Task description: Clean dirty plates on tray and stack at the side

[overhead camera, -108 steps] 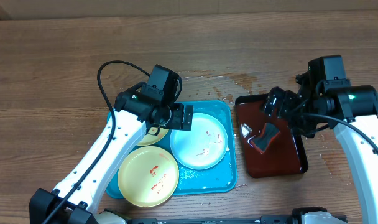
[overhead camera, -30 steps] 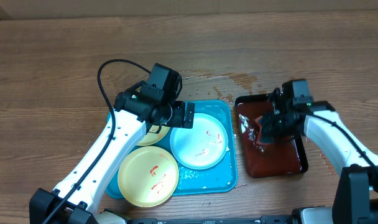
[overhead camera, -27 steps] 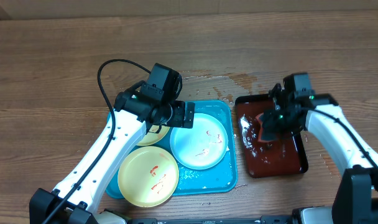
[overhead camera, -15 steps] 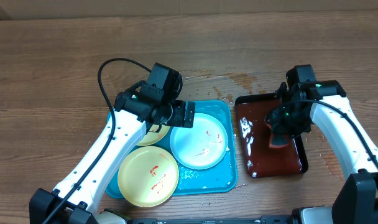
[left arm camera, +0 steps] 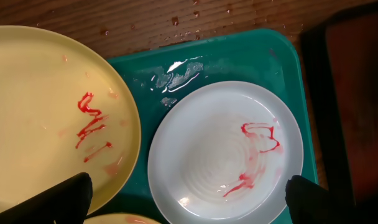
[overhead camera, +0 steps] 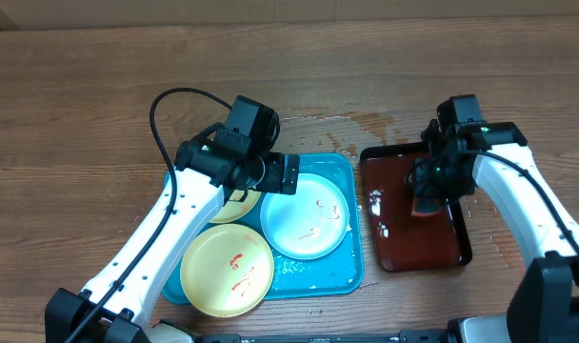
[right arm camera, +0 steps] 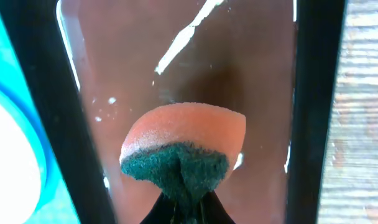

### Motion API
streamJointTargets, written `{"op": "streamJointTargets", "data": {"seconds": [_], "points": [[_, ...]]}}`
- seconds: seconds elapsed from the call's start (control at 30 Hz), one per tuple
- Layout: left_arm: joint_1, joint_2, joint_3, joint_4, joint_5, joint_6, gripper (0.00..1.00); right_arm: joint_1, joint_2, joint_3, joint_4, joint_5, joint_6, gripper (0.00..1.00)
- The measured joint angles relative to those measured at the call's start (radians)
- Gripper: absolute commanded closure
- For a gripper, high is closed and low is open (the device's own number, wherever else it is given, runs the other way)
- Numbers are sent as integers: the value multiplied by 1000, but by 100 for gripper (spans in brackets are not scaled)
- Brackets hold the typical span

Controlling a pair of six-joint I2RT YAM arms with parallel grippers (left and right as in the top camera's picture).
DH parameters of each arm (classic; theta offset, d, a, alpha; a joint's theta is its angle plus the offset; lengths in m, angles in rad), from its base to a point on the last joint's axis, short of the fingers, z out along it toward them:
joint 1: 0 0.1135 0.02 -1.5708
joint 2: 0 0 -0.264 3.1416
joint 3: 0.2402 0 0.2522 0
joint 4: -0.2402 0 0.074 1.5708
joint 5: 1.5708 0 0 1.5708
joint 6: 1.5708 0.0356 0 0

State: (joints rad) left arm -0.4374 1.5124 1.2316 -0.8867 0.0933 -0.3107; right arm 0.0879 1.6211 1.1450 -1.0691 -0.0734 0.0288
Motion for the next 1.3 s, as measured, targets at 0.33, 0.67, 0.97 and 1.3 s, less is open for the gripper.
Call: {"op": "streamJointTargets", "data": {"seconds": [0.33,0.67,0.97,1.3], "points": [[0,0,0,0,0,0,0,0,158,-19,56,-1,29,7],[0,0,0,0,0,0,0,0,162,-19,24,-24,66,0],[0,0,0,1,0,0,0,0,162,97,-151,-48,290,0],[0,0,0,1,0,0,0,0,162,141,-165,-156,426,0]]}}
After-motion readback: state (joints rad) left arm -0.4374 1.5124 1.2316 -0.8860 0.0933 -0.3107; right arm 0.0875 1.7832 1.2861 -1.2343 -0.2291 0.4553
